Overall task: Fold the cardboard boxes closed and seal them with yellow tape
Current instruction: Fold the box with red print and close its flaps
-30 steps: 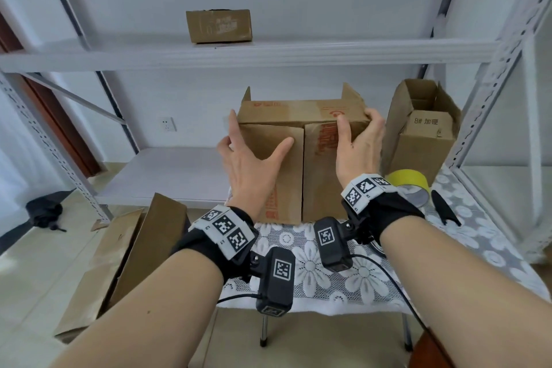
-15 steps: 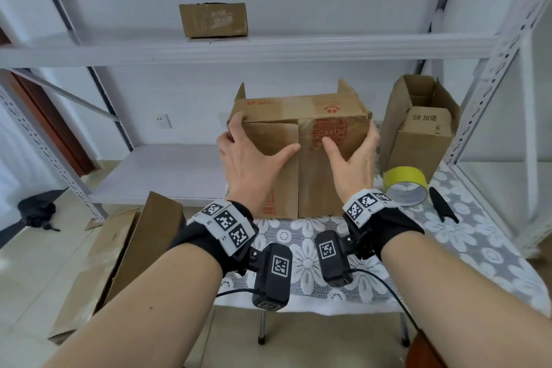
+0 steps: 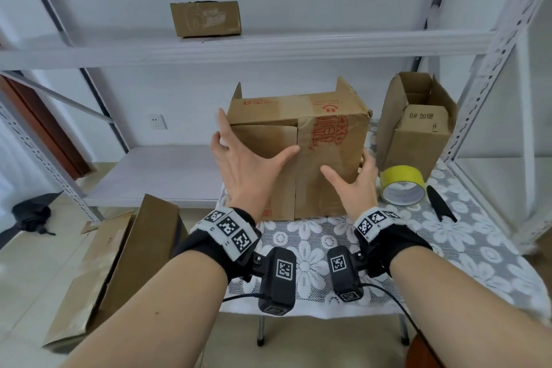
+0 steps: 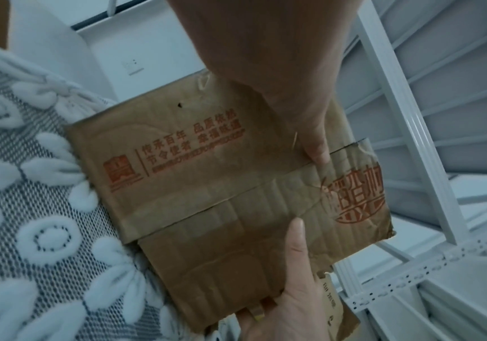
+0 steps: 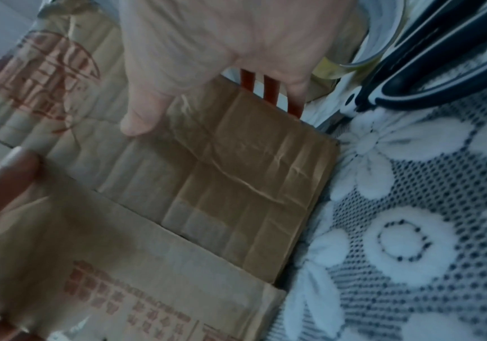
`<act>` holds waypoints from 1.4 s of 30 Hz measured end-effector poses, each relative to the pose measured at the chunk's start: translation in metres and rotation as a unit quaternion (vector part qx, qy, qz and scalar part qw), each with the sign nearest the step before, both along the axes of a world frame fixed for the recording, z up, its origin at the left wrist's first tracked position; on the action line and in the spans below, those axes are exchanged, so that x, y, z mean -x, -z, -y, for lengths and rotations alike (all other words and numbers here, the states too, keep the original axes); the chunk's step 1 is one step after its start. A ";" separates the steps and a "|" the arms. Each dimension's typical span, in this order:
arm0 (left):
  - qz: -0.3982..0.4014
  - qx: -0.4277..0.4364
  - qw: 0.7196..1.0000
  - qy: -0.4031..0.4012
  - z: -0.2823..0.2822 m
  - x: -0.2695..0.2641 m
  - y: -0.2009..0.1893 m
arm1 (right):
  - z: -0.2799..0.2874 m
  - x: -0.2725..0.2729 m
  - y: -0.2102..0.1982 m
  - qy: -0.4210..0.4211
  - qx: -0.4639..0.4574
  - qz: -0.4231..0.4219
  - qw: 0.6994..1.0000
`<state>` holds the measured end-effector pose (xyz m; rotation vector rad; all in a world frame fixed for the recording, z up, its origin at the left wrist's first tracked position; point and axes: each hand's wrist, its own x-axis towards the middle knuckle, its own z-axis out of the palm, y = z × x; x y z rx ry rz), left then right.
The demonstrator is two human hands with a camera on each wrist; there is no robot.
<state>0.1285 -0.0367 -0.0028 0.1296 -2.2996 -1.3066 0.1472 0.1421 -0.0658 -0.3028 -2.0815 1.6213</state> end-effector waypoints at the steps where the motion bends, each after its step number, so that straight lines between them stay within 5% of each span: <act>1: -0.001 -0.017 1.000 0.000 0.000 -0.001 0.001 | 0.000 0.001 -0.001 -0.011 0.029 -0.008 0.999; 6: 0.049 -0.122 0.991 0.020 0.001 -0.007 0.015 | 0.000 0.008 -0.035 -0.005 0.086 -0.066 0.994; 12: 0.103 -0.136 0.984 0.056 0.007 -0.007 0.035 | 0.005 0.014 -0.079 0.029 0.098 -0.111 0.989; 20: 0.115 -0.204 0.969 0.082 0.025 -0.002 0.038 | 0.009 0.017 -0.063 0.012 -0.023 -0.062 0.998; 26: 0.120 -0.246 0.957 0.096 0.030 -0.001 0.032 | 0.007 0.010 -0.033 -0.035 0.017 -0.006 0.999; 30: 0.103 -0.291 0.947 0.085 0.024 -0.006 0.017 | 0.004 0.004 -0.052 -0.032 -0.002 -0.014 0.999; 35: 0.116 -0.443 0.886 0.080 0.013 -0.013 -0.021 | 0.003 0.006 -0.107 -0.031 -0.144 -0.039 0.988; 42: 0.269 -0.524 0.797 0.134 0.007 -0.046 -0.076 | 0.006 0.000 -0.173 -0.062 -0.306 0.040 0.949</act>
